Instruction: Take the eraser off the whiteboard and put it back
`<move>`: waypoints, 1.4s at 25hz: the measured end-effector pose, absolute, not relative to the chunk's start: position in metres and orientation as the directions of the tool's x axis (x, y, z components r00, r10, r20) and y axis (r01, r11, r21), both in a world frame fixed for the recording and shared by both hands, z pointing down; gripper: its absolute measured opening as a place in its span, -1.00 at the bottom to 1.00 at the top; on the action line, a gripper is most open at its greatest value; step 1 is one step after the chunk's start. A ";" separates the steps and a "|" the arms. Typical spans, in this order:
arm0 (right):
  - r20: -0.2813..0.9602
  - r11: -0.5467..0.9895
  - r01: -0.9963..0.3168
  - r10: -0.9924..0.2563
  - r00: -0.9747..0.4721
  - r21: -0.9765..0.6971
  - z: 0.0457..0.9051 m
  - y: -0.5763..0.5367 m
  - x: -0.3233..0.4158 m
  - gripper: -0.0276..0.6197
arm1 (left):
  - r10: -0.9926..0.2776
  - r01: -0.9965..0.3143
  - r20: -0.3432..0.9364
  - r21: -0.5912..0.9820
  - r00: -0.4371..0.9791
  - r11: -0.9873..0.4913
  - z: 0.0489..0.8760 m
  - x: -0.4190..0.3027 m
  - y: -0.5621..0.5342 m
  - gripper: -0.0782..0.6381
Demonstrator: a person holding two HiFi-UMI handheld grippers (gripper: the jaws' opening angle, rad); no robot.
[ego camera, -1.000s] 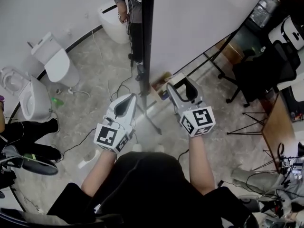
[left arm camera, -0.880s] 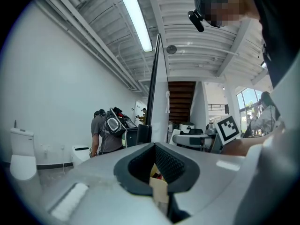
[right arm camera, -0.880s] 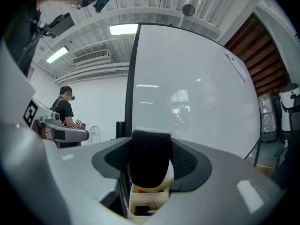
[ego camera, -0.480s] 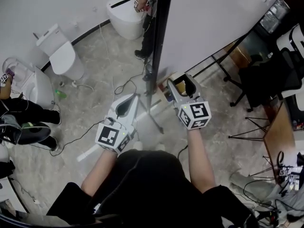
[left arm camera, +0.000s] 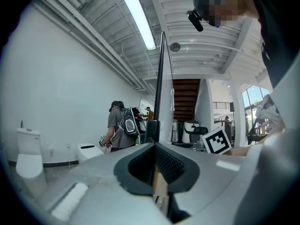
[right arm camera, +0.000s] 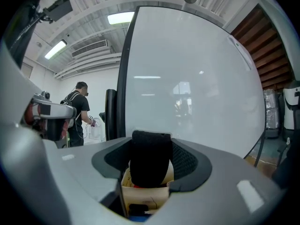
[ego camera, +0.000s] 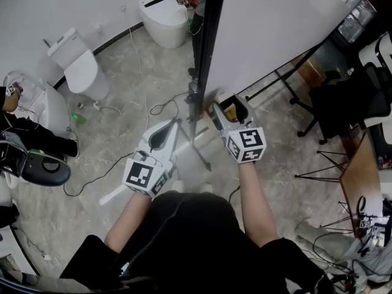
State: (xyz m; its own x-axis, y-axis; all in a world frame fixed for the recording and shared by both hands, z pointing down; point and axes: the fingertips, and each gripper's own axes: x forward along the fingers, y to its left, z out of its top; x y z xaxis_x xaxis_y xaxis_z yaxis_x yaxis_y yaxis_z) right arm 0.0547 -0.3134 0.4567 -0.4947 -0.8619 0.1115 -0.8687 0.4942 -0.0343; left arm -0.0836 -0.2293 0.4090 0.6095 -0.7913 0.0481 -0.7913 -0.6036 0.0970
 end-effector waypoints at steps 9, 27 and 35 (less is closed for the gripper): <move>0.167 0.498 -0.867 -0.854 -0.493 -0.012 0.476 -0.314 0.047 -0.11 | -0.787 -0.787 0.039 0.092 0.615 -0.610 0.408 -0.083 -0.226 -0.77; 0.247 0.484 -0.875 -0.850 -0.466 0.016 0.500 -0.314 0.040 -0.10 | -0.790 -0.789 0.034 0.084 0.613 -0.609 0.410 -0.093 -0.211 -0.77; 0.241 0.491 -0.871 -0.846 -0.476 0.002 0.494 -0.310 0.038 -0.01 | -0.789 -0.788 0.028 0.077 0.614 -0.611 0.404 -0.095 -0.205 -0.77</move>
State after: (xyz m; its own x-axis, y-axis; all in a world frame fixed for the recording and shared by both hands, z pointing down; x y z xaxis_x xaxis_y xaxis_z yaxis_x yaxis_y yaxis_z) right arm 0.0383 -0.3103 0.4943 -0.4760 -0.8457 0.2413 -0.8712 0.4910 0.0021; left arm -0.0953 -0.2055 0.4045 0.6140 -0.7888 0.0280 -0.7881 -0.6107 0.0769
